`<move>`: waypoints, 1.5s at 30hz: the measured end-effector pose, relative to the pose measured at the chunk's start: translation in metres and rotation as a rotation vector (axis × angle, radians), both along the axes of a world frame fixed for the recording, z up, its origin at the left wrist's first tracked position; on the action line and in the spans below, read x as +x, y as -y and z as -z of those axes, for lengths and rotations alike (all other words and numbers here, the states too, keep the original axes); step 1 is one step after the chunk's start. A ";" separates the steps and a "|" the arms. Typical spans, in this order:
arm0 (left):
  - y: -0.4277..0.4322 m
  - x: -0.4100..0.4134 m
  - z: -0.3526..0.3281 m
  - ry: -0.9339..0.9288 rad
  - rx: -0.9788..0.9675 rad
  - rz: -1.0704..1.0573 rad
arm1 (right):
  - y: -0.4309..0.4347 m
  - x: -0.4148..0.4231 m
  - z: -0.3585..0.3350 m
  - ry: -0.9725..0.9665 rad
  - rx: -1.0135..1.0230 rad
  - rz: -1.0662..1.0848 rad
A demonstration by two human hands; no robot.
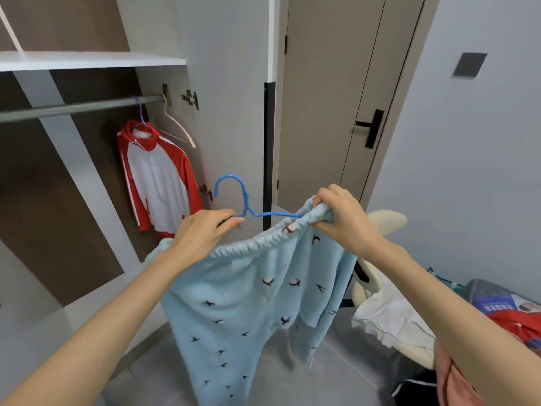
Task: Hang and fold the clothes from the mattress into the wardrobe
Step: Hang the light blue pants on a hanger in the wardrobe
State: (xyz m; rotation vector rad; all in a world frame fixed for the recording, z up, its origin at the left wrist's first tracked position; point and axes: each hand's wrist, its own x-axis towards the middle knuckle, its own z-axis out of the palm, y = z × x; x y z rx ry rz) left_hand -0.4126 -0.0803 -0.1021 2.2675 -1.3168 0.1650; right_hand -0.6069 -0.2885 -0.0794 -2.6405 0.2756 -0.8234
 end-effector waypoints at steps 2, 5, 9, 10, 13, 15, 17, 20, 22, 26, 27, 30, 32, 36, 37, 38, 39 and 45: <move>0.008 -0.008 0.003 -0.168 -0.088 0.040 | -0.004 0.006 0.006 -0.117 -0.018 -0.017; 0.012 -0.016 0.010 -0.312 -0.187 0.091 | -0.004 0.003 0.020 -0.194 -0.060 0.030; 0.015 -0.022 0.012 -0.326 -0.247 0.093 | 0.002 -0.005 0.041 -0.220 -0.224 0.116; 0.016 -0.022 0.010 -0.319 -0.250 0.095 | 0.004 -0.006 0.045 -0.234 -0.175 0.123; 0.019 -0.021 0.006 -0.295 -0.234 0.099 | 0.011 -0.011 0.048 -0.274 -0.101 0.154; 0.020 -0.022 0.004 -0.273 -0.218 0.086 | 0.015 -0.015 0.048 -0.304 -0.082 0.188; 0.020 -0.021 0.003 -0.270 -0.211 0.081 | 0.018 -0.020 0.051 -0.280 -0.019 0.205; 0.019 -0.019 0.002 -0.282 -0.206 0.082 | 0.024 -0.026 0.058 -0.258 0.062 0.207; 0.018 -0.018 0.000 -0.274 -0.201 0.074 | 0.026 -0.028 0.063 -0.275 0.088 0.239; 0.022 -0.021 -0.001 -0.299 -0.215 0.063 | 0.020 -0.026 0.066 -0.310 0.068 0.337; 0.024 -0.022 -0.001 -0.309 -0.213 0.063 | 0.017 -0.025 0.065 -0.311 0.078 0.348; 0.027 -0.024 -0.001 -0.307 -0.202 0.068 | 0.010 -0.021 0.060 -0.312 0.099 0.319; 0.028 -0.023 0.001 -0.319 -0.202 0.076 | 0.007 -0.021 0.056 -0.334 0.131 0.274; 0.031 -0.025 0.002 -0.348 -0.193 0.114 | -0.006 -0.009 0.041 -0.446 0.040 0.162; 0.034 -0.029 0.002 -0.364 -0.200 0.137 | -0.013 -0.004 0.035 -0.432 0.056 0.112; 0.036 -0.033 0.001 -0.375 -0.199 0.156 | -0.020 0.001 0.029 -0.403 0.098 0.068; 0.038 -0.036 0.001 -0.378 -0.183 0.169 | -0.024 0.005 0.027 -0.369 0.162 0.048; 0.017 -0.015 0.002 -0.066 -0.031 0.033 | -0.022 0.012 0.024 -0.150 0.485 0.052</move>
